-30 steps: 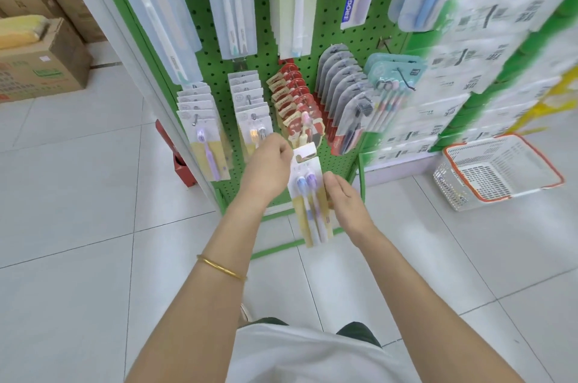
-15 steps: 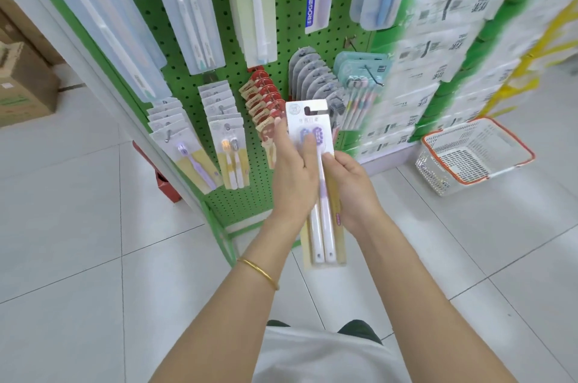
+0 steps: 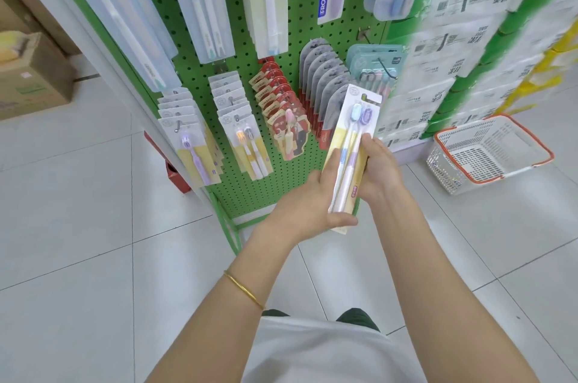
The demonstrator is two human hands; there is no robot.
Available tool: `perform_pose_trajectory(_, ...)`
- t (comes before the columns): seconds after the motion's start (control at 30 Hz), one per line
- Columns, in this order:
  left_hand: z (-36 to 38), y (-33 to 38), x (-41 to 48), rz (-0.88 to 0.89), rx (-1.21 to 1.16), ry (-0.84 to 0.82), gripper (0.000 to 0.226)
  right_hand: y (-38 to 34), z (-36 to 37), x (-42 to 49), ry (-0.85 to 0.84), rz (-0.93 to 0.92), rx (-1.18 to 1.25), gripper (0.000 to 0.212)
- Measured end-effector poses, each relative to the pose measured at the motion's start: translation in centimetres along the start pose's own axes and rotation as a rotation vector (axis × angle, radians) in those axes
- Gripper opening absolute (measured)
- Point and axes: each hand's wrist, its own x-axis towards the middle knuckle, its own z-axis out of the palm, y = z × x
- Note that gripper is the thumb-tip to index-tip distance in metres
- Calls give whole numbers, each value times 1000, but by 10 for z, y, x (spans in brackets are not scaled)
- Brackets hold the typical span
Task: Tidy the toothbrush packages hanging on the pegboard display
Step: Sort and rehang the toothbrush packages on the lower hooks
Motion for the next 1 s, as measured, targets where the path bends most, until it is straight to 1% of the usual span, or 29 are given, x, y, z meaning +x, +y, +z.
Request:
perform_pose_trajectory(0.1, 3, 5, 0, -47, 175, -3, 130, 0, -3, -2, 22, 5, 31, 14)
perform_pose_trajectory(0.17, 8, 11, 0, -78, 272, 28, 133, -2, -3, -5, 34, 1, 40, 16)
perform_pose_trajectory(0.27, 14, 14, 2, -105, 233, 15, 131, -2, -4, -8, 16, 26, 19, 15)
perform_pose_trajectory(0.37, 11, 10, 7, -106, 43, -84, 126, -2, -10, -8, -39, 28, -34, 23)
perform_pose_trajectory(0.43, 5, 9, 8, -94, -235, -137, 116, -5, -13, -8, -97, -24, -180, 30)
perform_pose_trajectory(0.47, 3, 7, 9, -93, -405, -159, 109, -7, -14, -9, -130, -48, -245, 32)
perform_pose_trajectory(0.53, 0, 3, 8, -111, -717, -199, 93, -6, -16, -8, -159, -95, -272, 23)
perform_pose_trajectory(0.57, 0, 1, 8, -133, -842, -211, 83, -6, -17, -8, -134, -127, -272, 23)
perform_pose_trajectory(0.6, 1, -1, 7, -156, -939, -217, 71, -5, -18, -8, -101, -157, -293, 28)
perform_pose_trajectory(0.63, 1, -2, 6, -180, -1006, -220, 58, -5, -18, -8, -91, -182, -334, 30)
perform_pose_trajectory(0.67, 1, -2, 5, -212, -1047, -225, 45, -4, -18, -9, -103, -199, -365, 28)
perform_pose_trajectory(0.73, 2, -5, 6, -279, -1077, -226, 25, -3, -17, -13, -145, -206, -386, 16)
perform_pose_trajectory(0.77, 1, -6, 6, -312, -1082, -220, 23, -4, -18, -14, -162, -199, -375, 14)
perform_pose_trajectory(0.83, -5, -7, 8, -352, -1094, -179, 31, -4, -18, -16, -207, -204, -379, 13)
perform_pose_trajectory(0.9, -14, -7, 12, -321, -1120, -103, 30, -4, -16, -19, -278, -211, -422, 15)
perform_pose_trajectory(0.97, -25, -8, 18, -264, -1153, 17, 27, -2, -15, -22, -337, -199, -434, 17)
perform_pose_trajectory(1.0, -31, -9, 22, -245, -1160, 113, 27, -1, -15, -23, -365, -187, -424, 18)
